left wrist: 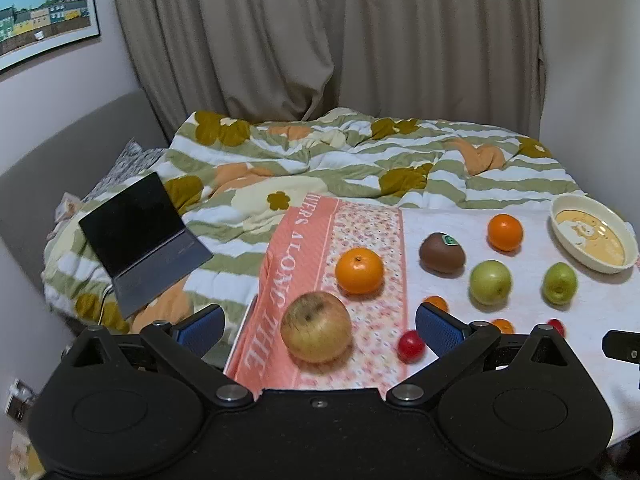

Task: Organize fruits
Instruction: 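Reach the left tool to the large apple while the right tool reaches a tangerine, then close the left tool on the large apple while the right tool grasps the tangerine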

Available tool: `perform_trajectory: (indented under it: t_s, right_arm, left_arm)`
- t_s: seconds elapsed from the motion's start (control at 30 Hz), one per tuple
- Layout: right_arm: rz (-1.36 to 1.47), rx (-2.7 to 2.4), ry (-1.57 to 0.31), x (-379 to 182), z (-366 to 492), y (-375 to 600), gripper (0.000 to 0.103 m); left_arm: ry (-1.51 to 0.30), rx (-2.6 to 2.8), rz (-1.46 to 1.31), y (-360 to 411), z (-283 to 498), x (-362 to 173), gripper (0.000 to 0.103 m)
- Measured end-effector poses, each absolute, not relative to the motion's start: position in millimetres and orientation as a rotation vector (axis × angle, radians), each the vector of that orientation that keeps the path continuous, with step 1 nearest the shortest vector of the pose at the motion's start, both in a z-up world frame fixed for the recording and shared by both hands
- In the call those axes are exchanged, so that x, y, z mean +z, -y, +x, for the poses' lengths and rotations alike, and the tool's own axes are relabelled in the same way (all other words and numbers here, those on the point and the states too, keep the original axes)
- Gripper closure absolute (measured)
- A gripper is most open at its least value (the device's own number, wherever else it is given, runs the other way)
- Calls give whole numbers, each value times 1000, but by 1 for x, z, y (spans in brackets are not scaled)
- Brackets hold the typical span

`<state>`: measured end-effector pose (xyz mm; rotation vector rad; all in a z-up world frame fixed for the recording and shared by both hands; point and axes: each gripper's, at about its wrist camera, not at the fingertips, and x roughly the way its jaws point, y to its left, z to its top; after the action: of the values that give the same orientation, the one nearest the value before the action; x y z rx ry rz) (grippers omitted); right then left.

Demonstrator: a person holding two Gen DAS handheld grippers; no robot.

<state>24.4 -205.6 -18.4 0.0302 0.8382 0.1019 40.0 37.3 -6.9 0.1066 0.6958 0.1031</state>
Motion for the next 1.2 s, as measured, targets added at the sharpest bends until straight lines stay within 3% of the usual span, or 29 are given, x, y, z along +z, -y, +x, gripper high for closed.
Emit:
perform_trajectory:
  t_s: [0.63,0.8,1.0,1.07,1.2]
  right_arm:
    - [23,-4,-836,-116,70,129,0]
    - [3,-11,-844,-126,80,119,0]
    - [-3,-6,-858,-134,92,115,21]
    - [-3,-7,-859,-137,96,114,23]
    - [-10,-7,-846,-137,99,113,34]
  left_arm:
    - [-764,-127,218,-78,115,-101,2]
    - [-797,-150,230,-81,125,-111,9]
    - [-836,-185,200,-86,135,-118,19]
    - [-841,-198,198,-86,136,-119,25]
    - [-831,-204,206,-84,134,-119,25]
